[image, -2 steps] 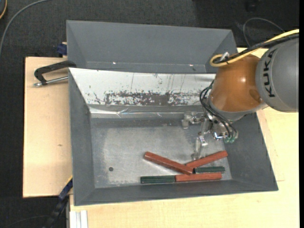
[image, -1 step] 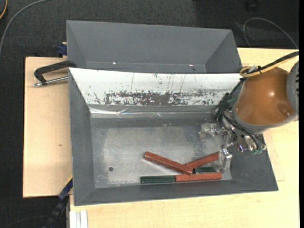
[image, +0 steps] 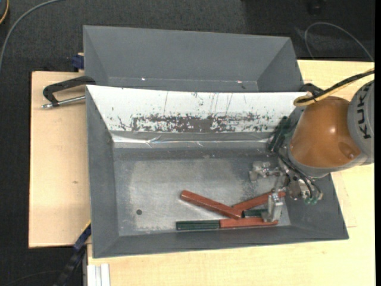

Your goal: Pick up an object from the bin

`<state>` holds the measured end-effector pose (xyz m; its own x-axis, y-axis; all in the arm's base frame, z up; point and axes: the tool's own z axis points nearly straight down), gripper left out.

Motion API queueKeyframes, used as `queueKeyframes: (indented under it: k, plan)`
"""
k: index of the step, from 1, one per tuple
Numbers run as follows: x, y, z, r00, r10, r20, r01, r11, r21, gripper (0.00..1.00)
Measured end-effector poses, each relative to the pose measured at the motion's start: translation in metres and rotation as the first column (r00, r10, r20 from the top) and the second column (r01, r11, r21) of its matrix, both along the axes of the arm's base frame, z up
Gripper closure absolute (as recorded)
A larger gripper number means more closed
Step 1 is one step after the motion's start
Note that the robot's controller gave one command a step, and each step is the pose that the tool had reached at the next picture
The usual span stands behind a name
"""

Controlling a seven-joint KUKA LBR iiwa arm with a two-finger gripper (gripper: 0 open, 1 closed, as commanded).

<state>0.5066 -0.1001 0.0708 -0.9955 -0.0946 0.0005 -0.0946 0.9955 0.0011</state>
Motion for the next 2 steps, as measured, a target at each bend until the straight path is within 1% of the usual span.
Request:
queueKeyframes:
  k: [1, 2]
  plan:
    - [0.0249, -0.0346, 0.0004, 0.984, -0.177, 0.007, 0.177, 0.984, 0.0, 0.0]
    - [0.0258, -0.0347, 0.0021, 0.984, -0.177, 0.009, 0.177, 0.984, 0.0, 1.0]
